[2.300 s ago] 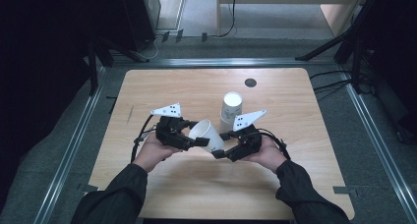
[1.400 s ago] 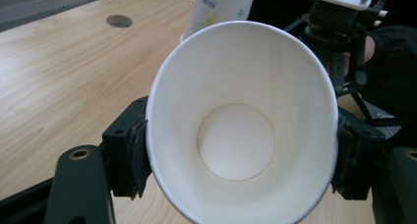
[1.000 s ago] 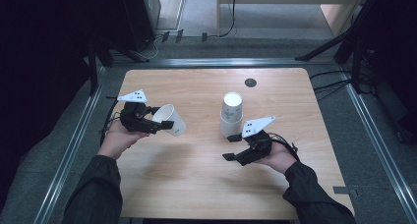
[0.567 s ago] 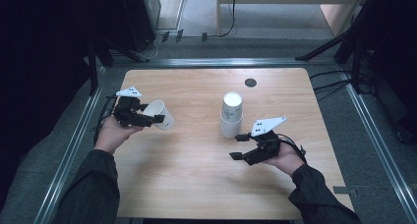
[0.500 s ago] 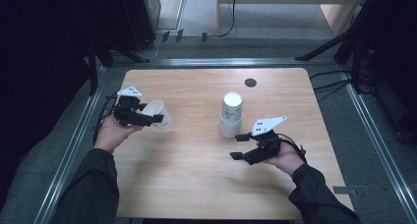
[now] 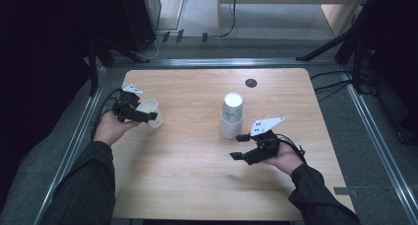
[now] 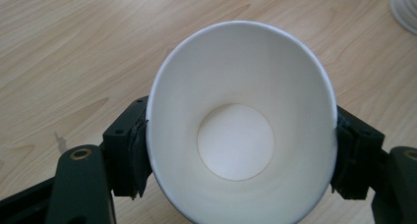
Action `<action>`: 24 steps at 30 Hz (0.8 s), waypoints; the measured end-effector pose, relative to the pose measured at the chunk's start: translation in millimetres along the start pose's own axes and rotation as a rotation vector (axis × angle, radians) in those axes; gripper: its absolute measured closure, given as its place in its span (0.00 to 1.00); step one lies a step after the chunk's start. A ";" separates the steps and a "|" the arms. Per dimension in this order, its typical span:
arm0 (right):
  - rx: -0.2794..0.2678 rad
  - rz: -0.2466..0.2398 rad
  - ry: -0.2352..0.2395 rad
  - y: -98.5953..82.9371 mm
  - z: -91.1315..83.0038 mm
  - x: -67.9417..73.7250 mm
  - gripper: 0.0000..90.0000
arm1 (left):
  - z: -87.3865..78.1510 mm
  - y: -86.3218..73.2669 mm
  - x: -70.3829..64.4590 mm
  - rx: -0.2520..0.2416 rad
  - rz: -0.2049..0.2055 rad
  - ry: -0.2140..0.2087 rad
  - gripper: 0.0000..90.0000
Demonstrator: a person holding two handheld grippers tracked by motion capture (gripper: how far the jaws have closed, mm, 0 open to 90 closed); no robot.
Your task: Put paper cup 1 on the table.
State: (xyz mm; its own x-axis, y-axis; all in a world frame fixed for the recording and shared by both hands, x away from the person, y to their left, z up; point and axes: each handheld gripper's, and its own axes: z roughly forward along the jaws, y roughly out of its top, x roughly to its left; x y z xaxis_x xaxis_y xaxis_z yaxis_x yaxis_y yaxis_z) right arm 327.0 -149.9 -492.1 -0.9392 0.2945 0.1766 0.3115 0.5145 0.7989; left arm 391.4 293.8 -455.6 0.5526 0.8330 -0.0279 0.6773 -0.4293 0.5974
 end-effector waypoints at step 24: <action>0.000 0.016 -0.008 0.2 -0.5 -1.5 0.34 | 24.8 -4.4 9.3 0.022 -0.050 0.068 0.28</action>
State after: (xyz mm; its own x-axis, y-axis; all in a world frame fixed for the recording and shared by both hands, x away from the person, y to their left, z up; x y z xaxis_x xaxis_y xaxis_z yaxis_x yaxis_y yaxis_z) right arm 328.4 -150.6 -491.9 -0.9330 0.3092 0.1844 0.3263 0.5099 0.7960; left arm 405.6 294.8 -478.4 0.4844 0.8748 -0.0025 0.7139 -0.3936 0.5791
